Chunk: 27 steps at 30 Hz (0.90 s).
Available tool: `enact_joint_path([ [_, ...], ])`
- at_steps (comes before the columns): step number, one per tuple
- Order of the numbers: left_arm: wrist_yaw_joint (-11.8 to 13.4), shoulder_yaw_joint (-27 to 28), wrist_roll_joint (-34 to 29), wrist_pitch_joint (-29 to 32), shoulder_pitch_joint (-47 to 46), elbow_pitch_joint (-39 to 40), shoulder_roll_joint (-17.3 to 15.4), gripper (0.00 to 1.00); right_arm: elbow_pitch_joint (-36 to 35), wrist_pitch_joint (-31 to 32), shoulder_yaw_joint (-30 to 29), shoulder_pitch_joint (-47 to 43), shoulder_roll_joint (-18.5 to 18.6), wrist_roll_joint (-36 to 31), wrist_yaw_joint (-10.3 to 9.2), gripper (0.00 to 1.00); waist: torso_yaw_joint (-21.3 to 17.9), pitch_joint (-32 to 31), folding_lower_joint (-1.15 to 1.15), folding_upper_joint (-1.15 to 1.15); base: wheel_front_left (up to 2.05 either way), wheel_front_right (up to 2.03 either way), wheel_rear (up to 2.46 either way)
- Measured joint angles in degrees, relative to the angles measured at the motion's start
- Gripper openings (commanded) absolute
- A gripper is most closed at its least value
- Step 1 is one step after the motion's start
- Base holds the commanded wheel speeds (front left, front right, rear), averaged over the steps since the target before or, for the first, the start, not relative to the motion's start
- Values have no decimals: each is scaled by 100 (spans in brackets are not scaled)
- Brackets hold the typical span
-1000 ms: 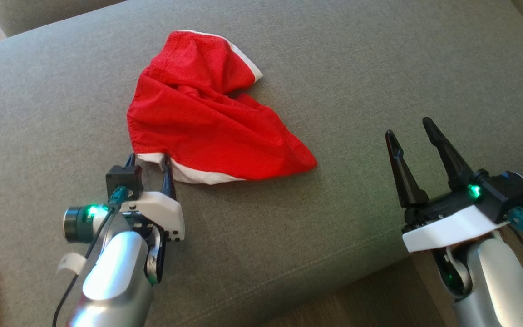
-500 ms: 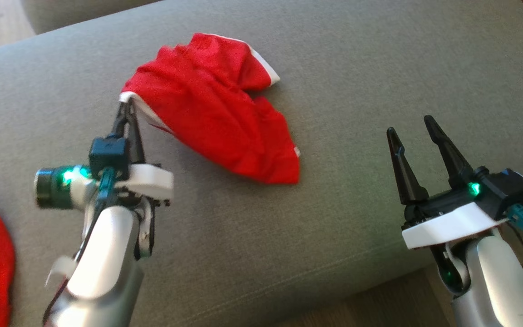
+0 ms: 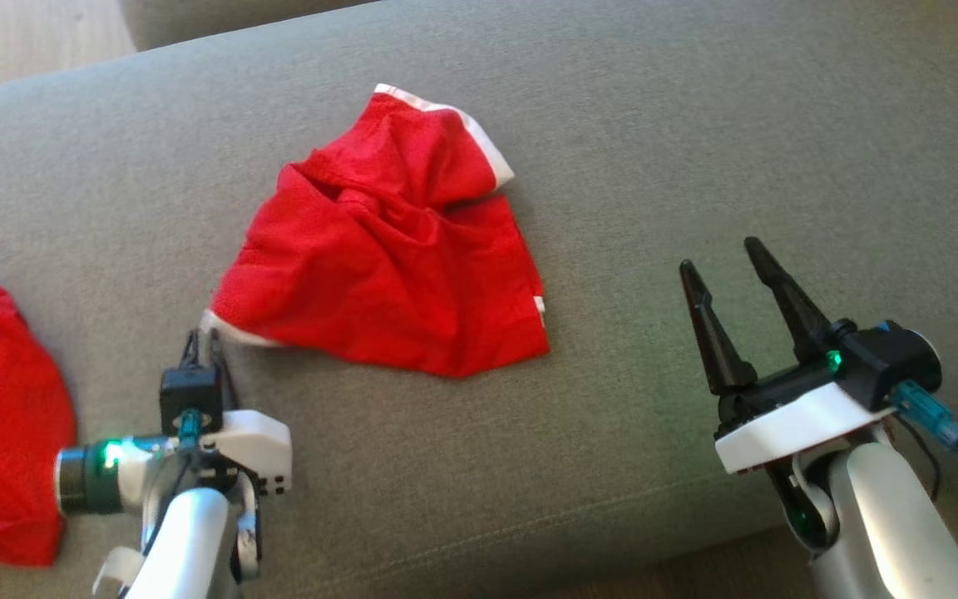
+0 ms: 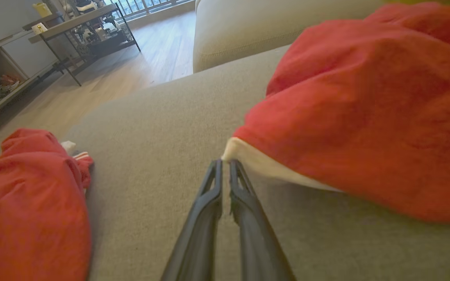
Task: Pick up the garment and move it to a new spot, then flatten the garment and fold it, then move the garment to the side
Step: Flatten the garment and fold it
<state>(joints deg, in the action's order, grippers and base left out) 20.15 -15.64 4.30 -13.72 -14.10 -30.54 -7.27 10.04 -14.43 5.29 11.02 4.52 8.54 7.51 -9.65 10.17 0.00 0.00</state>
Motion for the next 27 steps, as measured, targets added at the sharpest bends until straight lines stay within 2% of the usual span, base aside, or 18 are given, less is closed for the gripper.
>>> enact_joint_path([
  [1,0,-4,24,0,-5,-32,31,100,22,4,0,-1,0,0,0,100,30,-3,0,0,0,0,0],
  [7,-2,-11,157,-52,-27,247,190,100,49,7,-81,-1,7,0,0,100,271,-71,0,0,0,0,0],
  [13,-57,-1,174,-96,144,1669,259,100,22,33,-142,-15,7,2,0,100,593,-178,0,0,0,0,0],
  [20,-203,-234,127,-97,864,1923,332,100,26,157,-79,-27,108,19,0,100,1029,-208,0,0,0,0,0],
  [27,-253,-481,131,-98,789,1924,414,100,266,526,159,466,405,22,0,100,1666,-91,0,0,0,0,0],
])
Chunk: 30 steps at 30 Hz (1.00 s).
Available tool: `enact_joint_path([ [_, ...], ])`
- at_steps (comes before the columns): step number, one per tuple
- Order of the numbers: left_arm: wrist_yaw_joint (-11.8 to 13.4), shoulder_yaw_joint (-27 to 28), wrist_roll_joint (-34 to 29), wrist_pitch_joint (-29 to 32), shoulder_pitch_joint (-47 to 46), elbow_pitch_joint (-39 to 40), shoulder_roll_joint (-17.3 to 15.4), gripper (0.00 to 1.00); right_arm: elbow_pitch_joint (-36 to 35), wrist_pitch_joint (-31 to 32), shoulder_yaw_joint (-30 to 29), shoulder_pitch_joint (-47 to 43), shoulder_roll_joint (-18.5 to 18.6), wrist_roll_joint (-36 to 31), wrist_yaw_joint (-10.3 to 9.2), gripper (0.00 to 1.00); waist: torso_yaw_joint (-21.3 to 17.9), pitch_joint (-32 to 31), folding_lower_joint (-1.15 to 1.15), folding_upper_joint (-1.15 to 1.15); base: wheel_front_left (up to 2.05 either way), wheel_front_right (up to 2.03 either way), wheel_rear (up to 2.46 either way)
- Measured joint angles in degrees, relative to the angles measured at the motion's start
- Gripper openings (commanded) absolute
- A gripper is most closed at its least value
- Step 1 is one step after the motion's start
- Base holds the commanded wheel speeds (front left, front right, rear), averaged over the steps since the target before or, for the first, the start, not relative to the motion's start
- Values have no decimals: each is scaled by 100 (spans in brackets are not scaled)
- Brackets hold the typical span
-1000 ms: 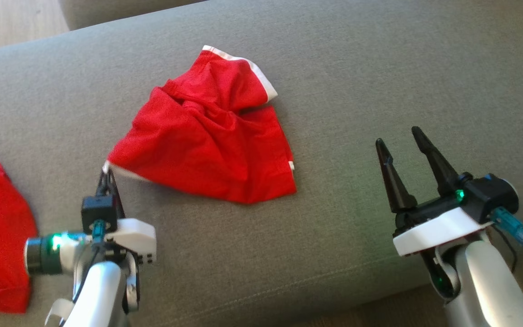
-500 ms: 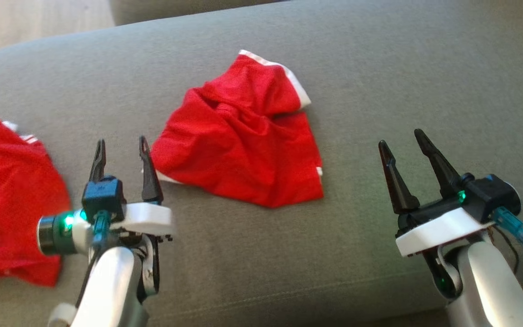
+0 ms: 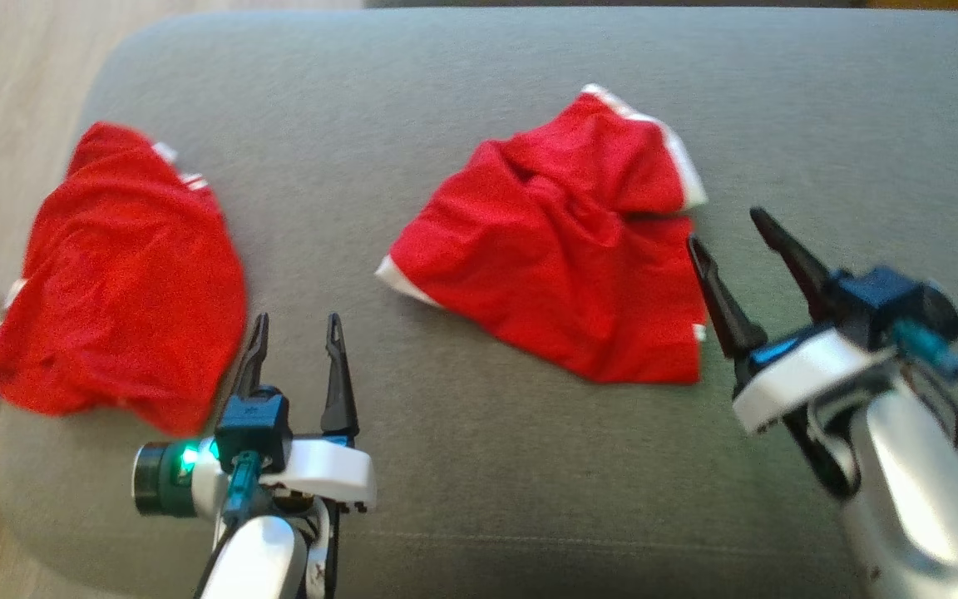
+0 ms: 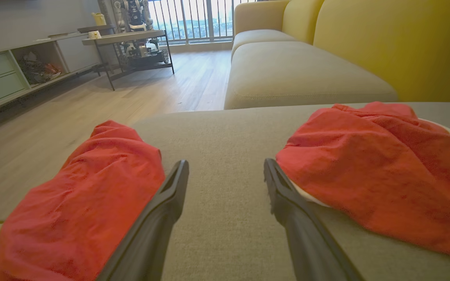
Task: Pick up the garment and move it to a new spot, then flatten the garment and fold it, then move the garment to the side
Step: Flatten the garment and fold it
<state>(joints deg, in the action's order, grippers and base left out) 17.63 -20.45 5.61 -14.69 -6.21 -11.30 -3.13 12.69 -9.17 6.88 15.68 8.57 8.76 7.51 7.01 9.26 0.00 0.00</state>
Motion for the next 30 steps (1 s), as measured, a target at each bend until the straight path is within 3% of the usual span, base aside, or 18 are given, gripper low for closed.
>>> enact_joint_path([
  [9,9,-293,104,0,-133,-1,20,100,1152,580,353,1441,412,-21,0,100,744,344,1,0,0,0,0],
  [16,162,-616,343,0,-236,7,35,100,2173,831,868,2301,643,-10,0,100,1261,603,1,0,0,0,0],
  [25,321,-902,533,0,-236,5,36,100,3226,967,1502,3050,864,53,0,100,1685,810,1,0,0,0,0],
  [26,334,-921,541,0,-236,5,36,100,3338,961,1482,3103,868,34,0,85,1707,816,1,0,0,0,0],
  [27,345,-937,572,0,-236,4,37,100,3435,929,1439,3148,867,27,0,0,1720,819,1,0,0,0,0],
  [30,376,-950,590,0,-236,-3,37,100,3666,812,1329,3261,844,-20,0,0,1705,808,0,0,0,0,0],
])
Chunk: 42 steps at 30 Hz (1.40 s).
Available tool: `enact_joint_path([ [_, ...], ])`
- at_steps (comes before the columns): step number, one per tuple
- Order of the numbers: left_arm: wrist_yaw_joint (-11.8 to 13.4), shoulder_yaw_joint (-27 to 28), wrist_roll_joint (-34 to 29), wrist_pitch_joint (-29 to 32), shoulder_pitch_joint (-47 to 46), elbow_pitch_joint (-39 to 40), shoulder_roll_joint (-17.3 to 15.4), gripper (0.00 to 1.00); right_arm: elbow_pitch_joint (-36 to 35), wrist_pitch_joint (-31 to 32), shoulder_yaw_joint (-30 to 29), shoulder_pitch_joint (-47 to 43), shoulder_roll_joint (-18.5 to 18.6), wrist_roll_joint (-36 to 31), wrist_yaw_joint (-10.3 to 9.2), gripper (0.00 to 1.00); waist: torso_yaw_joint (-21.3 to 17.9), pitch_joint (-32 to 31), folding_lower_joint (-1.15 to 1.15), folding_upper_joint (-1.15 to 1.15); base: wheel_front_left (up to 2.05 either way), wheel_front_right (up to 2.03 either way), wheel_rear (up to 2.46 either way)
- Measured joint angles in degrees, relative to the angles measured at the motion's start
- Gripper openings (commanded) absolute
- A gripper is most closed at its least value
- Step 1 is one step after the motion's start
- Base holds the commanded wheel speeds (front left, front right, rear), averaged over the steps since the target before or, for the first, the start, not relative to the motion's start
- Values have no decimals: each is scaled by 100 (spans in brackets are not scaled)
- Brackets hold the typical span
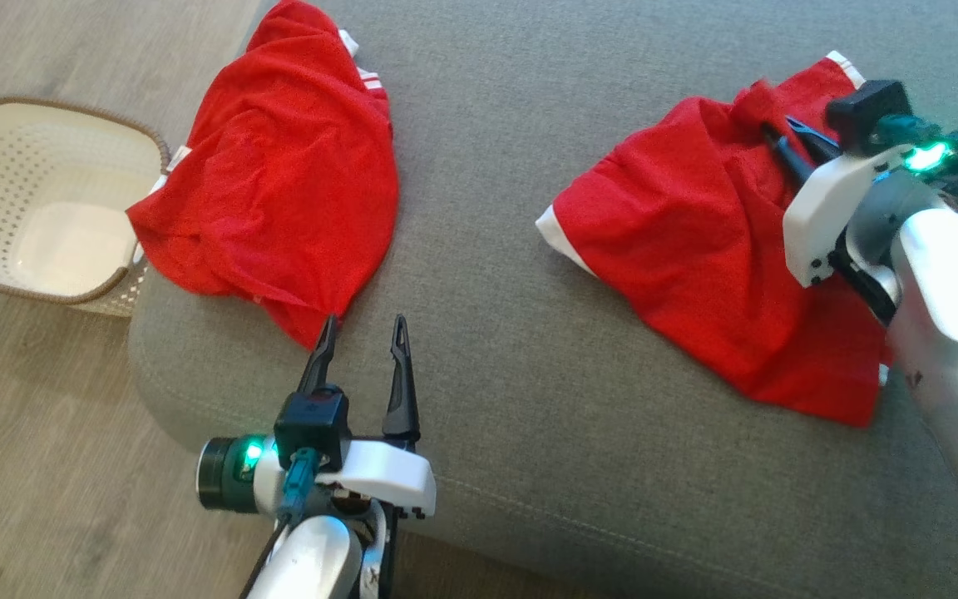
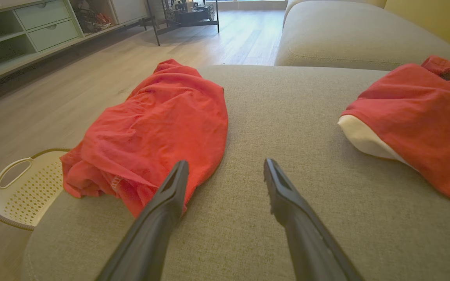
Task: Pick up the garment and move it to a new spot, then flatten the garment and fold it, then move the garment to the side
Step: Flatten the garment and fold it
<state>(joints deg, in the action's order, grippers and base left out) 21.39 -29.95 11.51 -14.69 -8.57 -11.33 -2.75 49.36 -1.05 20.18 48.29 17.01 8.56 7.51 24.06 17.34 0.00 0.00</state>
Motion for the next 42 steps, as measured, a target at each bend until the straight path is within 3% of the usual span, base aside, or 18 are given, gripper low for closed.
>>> enact_joint_path([
  [3,2,1,24,0,0,-38,1,100,81,-326,-214,68,-71,1,0,0,-68,-28,0,0,0,0,0],
  [9,-2,70,22,0,-14,-85,1,100,12,-958,-1245,174,-283,371,0,0,-354,-113,0,0,0,0,0],
  [17,-71,103,-21,0,-169,-129,1,100,-98,-1266,-2330,413,-176,606,0,0,-764,-147,0,0,0,0,0],
  [22,-68,-65,7,0,-367,-116,4,100,333,-1312,-2384,925,25,302,0,0,-792,12,0,0,0,0,0],
  [30,34,-342,179,0,-461,-78,10,100,1125,-1317,-2186,1506,699,-191,0,0,-466,281,0,0,0,0,0],
  [33,64,-431,199,0,-496,-57,11,100,1177,-1341,-2209,1695,765,-298,0,0,-363,392,1,0,0,0,0],
  [34,73,-450,233,0,-505,-53,12,100,1244,-1343,-2226,1750,765,-301,0,4,-339,421,1,0,0,0,0],
  [35,81,-460,235,0,-512,-52,13,100,1349,-1343,-2227,1797,764,-332,0,69,-322,445,1,0,0,0,0],
  [36,89,-465,235,0,-519,-52,13,100,1448,-1343,-2226,1812,764,-369,0,100,-314,462,1,0,0,0,0],
  [42,131,-459,236,0,-602,-83,16,100,1708,-1343,-2134,1790,627,-489,0,100,-475,407,0,0,0,0,0],
])
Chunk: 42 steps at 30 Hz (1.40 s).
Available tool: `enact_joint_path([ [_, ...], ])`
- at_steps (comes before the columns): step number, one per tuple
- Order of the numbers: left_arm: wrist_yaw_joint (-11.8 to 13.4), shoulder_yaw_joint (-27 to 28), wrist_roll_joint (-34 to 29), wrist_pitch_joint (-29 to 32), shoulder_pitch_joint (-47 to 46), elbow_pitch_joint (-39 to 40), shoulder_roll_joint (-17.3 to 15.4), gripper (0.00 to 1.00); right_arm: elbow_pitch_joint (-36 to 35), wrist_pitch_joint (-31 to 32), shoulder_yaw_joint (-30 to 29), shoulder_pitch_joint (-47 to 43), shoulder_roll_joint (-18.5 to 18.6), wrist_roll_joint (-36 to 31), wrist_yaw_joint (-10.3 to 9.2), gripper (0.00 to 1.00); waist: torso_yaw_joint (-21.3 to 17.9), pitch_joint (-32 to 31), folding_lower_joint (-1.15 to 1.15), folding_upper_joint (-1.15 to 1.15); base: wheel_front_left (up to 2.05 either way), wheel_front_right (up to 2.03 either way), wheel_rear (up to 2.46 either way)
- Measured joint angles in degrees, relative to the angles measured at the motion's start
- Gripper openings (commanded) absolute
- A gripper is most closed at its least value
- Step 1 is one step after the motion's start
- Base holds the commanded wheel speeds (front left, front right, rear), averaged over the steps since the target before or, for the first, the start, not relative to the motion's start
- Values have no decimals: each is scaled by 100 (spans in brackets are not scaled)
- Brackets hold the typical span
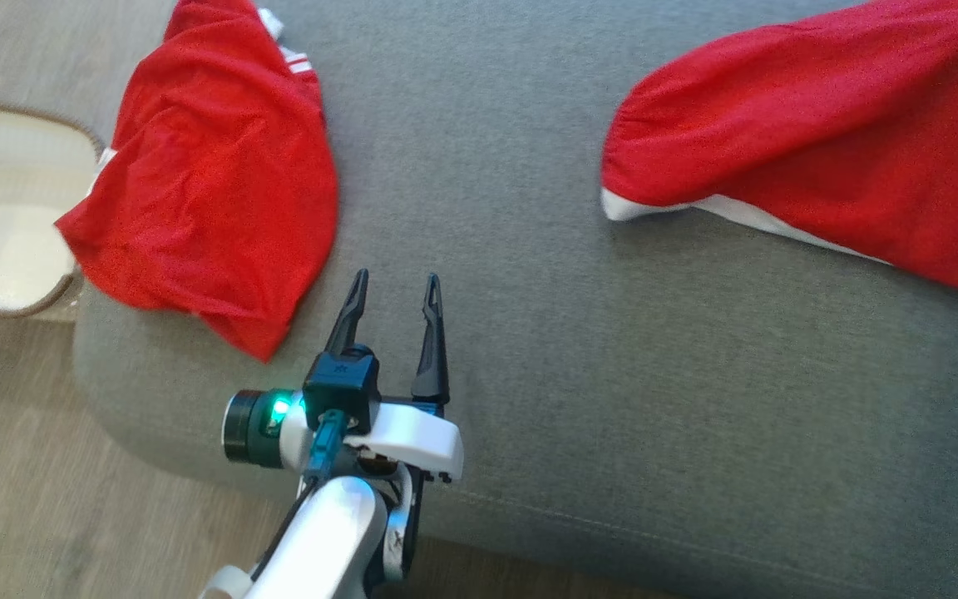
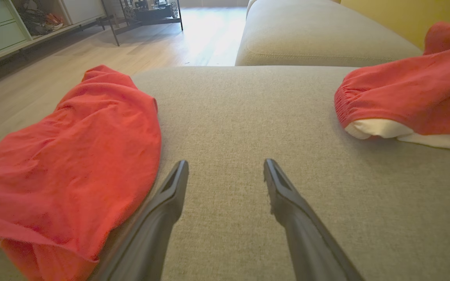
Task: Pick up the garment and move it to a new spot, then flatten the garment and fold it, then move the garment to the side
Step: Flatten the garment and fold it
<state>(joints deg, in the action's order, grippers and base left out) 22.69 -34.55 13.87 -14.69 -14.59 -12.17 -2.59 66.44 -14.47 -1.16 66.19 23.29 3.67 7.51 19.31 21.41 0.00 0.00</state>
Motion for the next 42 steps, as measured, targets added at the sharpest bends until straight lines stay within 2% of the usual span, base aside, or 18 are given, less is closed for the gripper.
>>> enact_joint_path([
  [5,-21,133,-11,0,-15,-63,4,100,-159,0,-93,-170,-226,212,0,100,-261,-163,0,0,0,0,0],
  [9,-84,323,-77,0,-12,-114,5,100,-757,0,-67,-586,-532,611,0,100,-539,-356,-1,0,0,0,0],
  [13,-159,564,-129,0,19,-114,8,100,-1664,-1,32,-1224,-746,1168,0,100,-839,-601,-1,0,0,0,0],
  [18,-256,913,-229,0,242,-48,7,100,-3007,-15,370,-2464,-996,1718,0,100,-1271,-881,-1,0,0,0,0],
  [20,-309,1069,-271,0,387,13,7,100,-3832,-16,490,-3290,-1090,1828,0,100,-1529,-1013,-1,0,0,0,0],
  [25,-414,1258,-310,0,475,83,5,100,-4801,-16,379,-4435,-1337,1800,0,100,-1903,-1159,-1,0,0,0,0],
  [28,-482,1336,-333,0,517,45,5,100,-4948,-16,353,-4942,-1616,1798,0,100,-2104,-1204,-1,0,0,0,0],
  [33,-564,1341,-372,0,522,-36,5,100,-4945,-16,356,-5202,-1722,1650,0,100,-2349,-1180,-1,0,0,0,0],
  [36,-566,1328,-381,0,516,-53,5,100,-4865,-15,363,-5177,-1750,1608,0,100,-2362,-1120,-1,0,0,0,0],
  [42,-605,1182,-420,0,461,-123,5,100,-4172,243,249,-4879,-1790,1771,0,100,-2207,-977,0,0,0,0,0],
])
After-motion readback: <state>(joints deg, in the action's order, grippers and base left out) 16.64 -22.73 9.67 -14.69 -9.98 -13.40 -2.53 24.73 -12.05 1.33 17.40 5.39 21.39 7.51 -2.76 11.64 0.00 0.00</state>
